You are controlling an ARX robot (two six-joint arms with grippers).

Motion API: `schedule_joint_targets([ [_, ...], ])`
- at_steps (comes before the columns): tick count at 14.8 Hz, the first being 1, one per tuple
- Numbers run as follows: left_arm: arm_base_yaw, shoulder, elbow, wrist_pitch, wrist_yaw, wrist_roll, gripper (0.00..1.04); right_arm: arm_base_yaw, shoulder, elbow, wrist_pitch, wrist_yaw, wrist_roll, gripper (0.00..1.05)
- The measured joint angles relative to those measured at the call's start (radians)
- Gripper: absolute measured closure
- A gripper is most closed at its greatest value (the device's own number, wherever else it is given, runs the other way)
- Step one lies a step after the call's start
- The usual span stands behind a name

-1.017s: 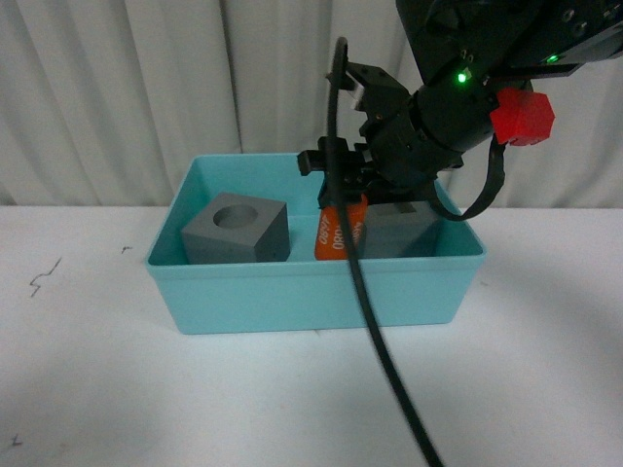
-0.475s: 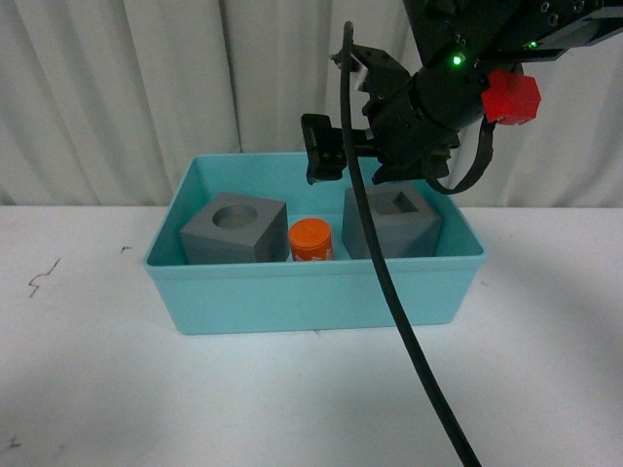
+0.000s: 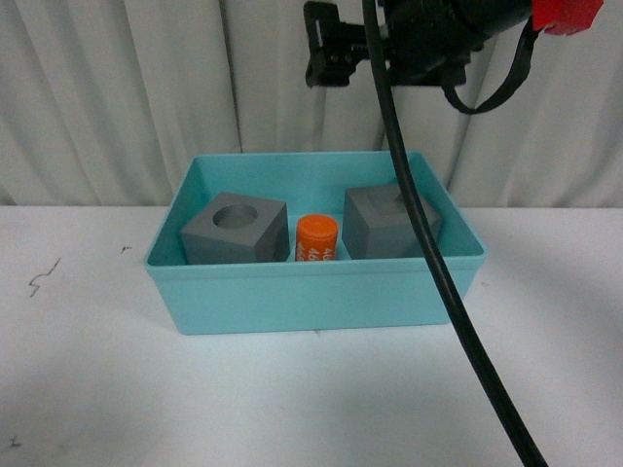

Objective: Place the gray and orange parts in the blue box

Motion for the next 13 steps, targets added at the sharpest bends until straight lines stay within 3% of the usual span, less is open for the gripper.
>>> schedule_joint_targets([
  [2,0.000,0.000,0.000,0.000,0.000,0.000,0.07,-0.011,-0.065,-0.063,0.116,0.033,-0.019,0.08],
  [3,0.000,0.000,0.000,0.000,0.001,0.000,0.07,-0.012,-0.132,-0.211,0.405,0.262,-0.010,0.20],
  [4,0.000,0.000,0.000,-0.001,0.000,0.000,0.07,-0.021,-0.209,-0.368,0.584,0.404,-0.006,0.31],
  [5,0.000,0.000,0.000,0.000,-0.001,0.000,0.07,-0.055,-0.298,-0.534,0.745,0.482,-0.002,0.44],
  [7,0.000,0.000,0.000,0.000,0.000,0.000,0.07,-0.125,-0.452,-0.817,0.926,0.473,0.001,0.69],
  [9,0.000,0.000,0.000,0.000,0.000,0.000,0.07,-0.145,-0.554,-1.039,0.990,0.428,0.002,0.95],
  [10,0.000,0.000,0.000,0.000,-0.001,0.000,0.07,-0.156,-0.610,-1.133,1.015,0.403,0.003,1.03],
  [13,0.000,0.000,0.000,0.000,0.000,0.000,0.07,-0.210,-0.750,-1.296,1.048,0.377,0.003,1.03],
])
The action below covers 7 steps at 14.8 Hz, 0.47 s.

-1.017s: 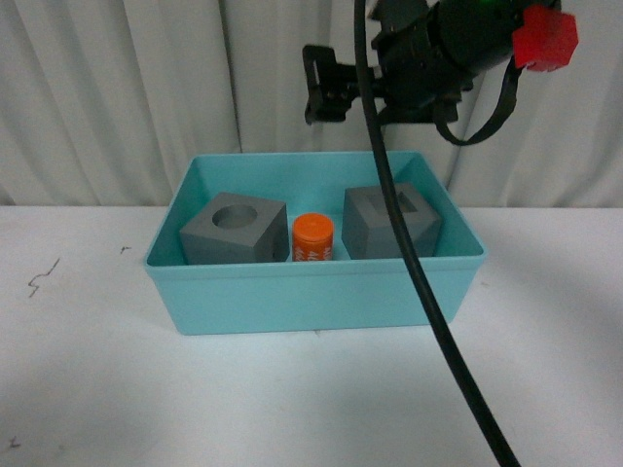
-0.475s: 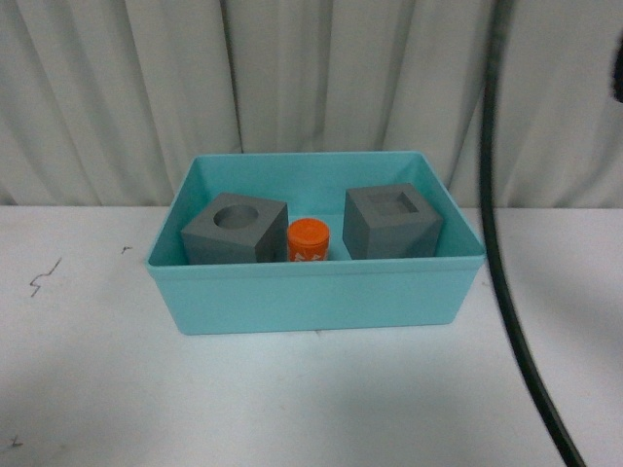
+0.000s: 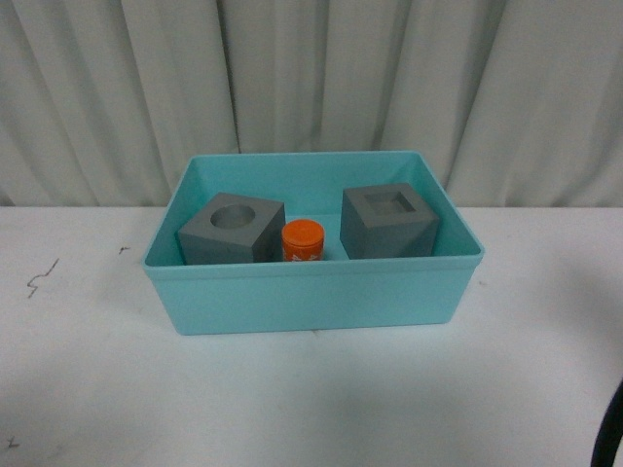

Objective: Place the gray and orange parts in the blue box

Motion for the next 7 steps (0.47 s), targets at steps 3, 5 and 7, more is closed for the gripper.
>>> schedule_joint_targets([
  [3,0.000,0.000,0.000,0.000,0.000,0.000,0.07,-0.023,-0.134,-0.138,-0.012,-0.043,0.000,1.03],
  [5,0.000,0.000,0.000,0.000,0.000,0.000,0.07,-0.061,-0.245,-0.212,-0.048,-0.074,0.000,1.03],
  [7,0.000,0.000,0.000,0.000,-0.001,0.000,0.07,-0.112,-0.325,-0.257,-0.087,-0.115,0.000,1.03],
])
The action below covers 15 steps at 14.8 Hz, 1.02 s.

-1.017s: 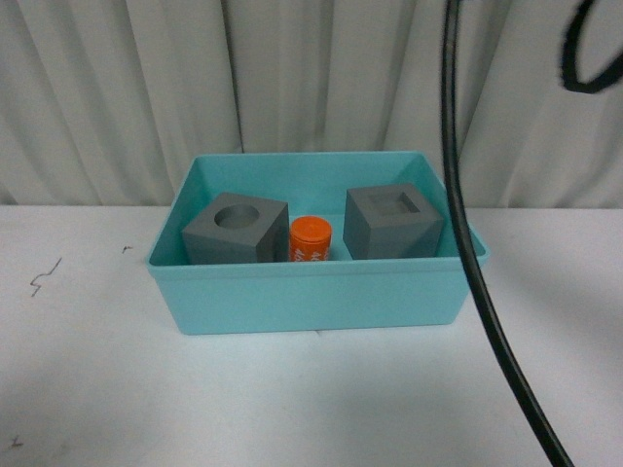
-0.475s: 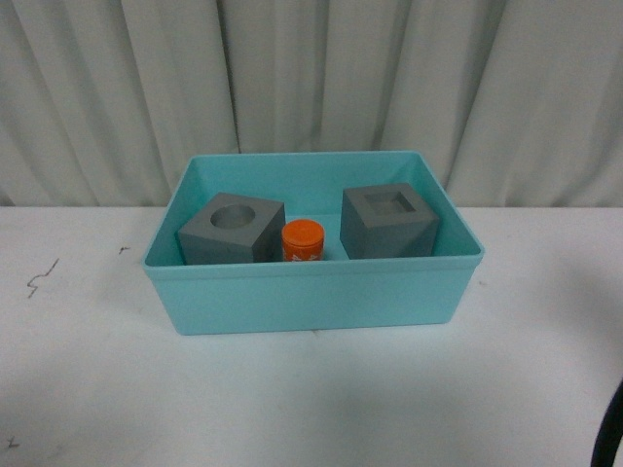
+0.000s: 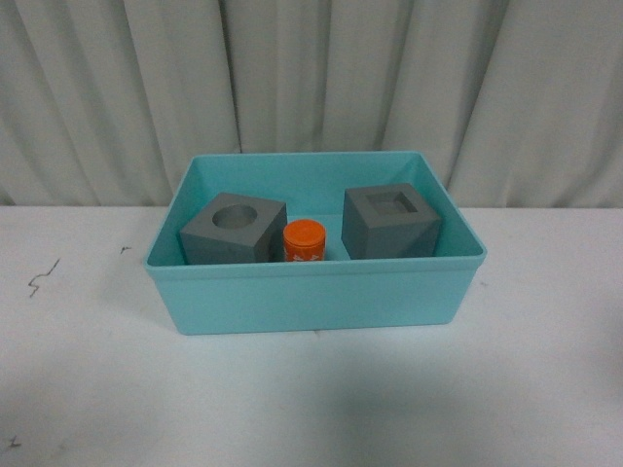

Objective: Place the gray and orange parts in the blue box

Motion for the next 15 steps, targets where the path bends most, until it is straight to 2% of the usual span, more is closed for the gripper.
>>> schedule_joint_targets([
  [2,0.000,0.000,0.000,0.000,0.000,0.000,0.07,0.003,-0.066,-0.078,0.002,-0.005,0.000,1.03],
  [8,0.000,0.000,0.000,0.000,0.000,0.000,0.07,0.003,-0.418,-0.119,-0.286,-0.006,0.000,1.03],
  [15,0.000,0.000,0.000,0.000,0.000,0.000,0.07,0.003,-0.670,-0.120,-0.524,-0.006,0.000,1.03],
])
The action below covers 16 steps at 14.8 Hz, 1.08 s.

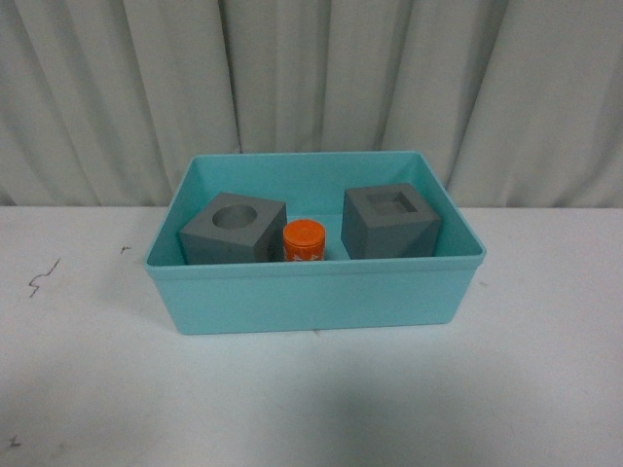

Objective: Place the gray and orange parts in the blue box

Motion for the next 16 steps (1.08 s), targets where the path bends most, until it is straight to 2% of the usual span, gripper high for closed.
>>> schedule_joint_targets([
  [10,0.000,0.000,0.000,0.000,0.000,0.000,0.07,0.000,-0.190,0.000,-0.189,0.000,0.000,1.03],
  [12,0.000,0.000,0.000,0.000,-0.001,0.000,0.07,0.000,-0.353,0.000,-0.358,-0.002,0.001,1.03],
  [15,0.000,0.000,0.000,0.000,-0.001,0.000,0.07,0.000,-0.355,0.000,-0.361,-0.002,0.002,1.03],
  [16,0.000,0.000,0.000,0.001,0.000,0.000,0.07,0.000,-0.355,0.000,-0.364,-0.002,0.002,0.95],
])
